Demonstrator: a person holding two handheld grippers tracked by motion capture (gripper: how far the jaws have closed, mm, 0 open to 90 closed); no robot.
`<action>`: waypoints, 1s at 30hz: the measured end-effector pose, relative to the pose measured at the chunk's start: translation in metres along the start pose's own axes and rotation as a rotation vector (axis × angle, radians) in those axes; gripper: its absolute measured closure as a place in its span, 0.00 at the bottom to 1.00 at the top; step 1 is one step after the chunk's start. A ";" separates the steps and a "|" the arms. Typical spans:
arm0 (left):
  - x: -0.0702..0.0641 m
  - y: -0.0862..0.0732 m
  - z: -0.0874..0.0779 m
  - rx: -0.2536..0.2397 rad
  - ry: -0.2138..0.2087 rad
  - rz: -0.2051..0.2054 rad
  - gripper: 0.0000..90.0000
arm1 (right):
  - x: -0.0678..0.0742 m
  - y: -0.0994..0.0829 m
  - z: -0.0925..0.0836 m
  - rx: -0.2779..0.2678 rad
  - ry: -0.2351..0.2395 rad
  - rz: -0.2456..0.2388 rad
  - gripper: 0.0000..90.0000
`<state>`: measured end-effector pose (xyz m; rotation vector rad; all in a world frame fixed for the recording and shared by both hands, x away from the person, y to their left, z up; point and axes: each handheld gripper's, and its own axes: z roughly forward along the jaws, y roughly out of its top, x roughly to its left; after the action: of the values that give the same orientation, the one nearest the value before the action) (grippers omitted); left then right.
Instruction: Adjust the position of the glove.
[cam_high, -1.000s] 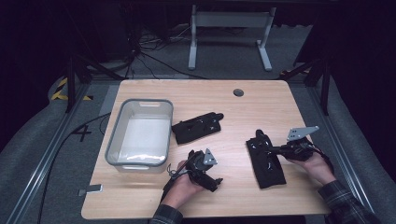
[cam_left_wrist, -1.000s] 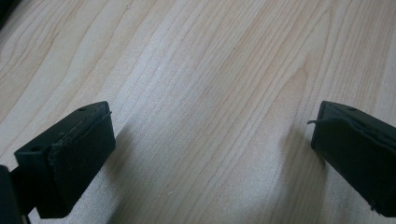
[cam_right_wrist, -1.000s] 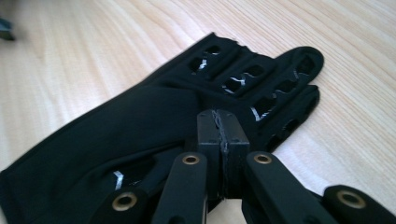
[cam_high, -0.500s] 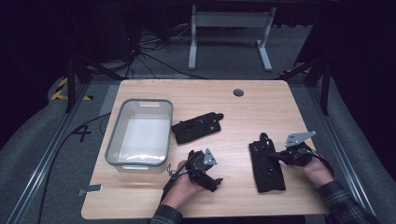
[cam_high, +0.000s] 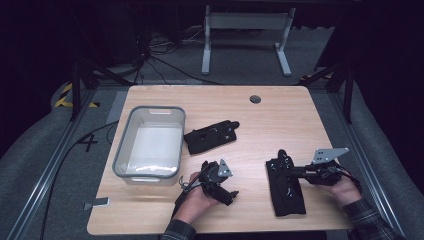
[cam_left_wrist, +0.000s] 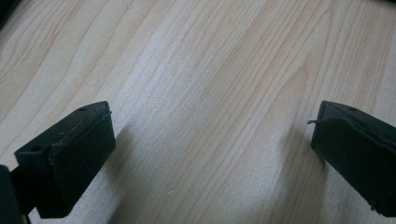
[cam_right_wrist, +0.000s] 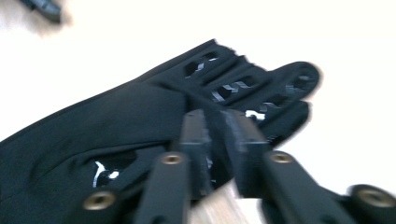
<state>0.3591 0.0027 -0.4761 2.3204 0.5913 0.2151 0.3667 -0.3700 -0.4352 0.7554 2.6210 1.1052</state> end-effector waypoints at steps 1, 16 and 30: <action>0.000 0.000 0.000 0.000 0.000 0.000 0.00 | -0.002 -0.002 -0.003 -0.016 -0.018 0.016 0.75; 0.000 0.000 0.000 0.000 0.001 0.002 0.00 | -0.023 -0.049 -0.015 0.001 -0.222 0.136 0.18; -0.005 0.008 -0.005 0.019 -0.003 -0.013 0.27 | -0.023 -0.055 -0.011 -0.010 -0.214 0.150 0.08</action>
<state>0.3564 -0.0016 -0.4665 2.3344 0.6098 0.2007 0.3613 -0.4211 -0.4669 1.0218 2.4117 1.0104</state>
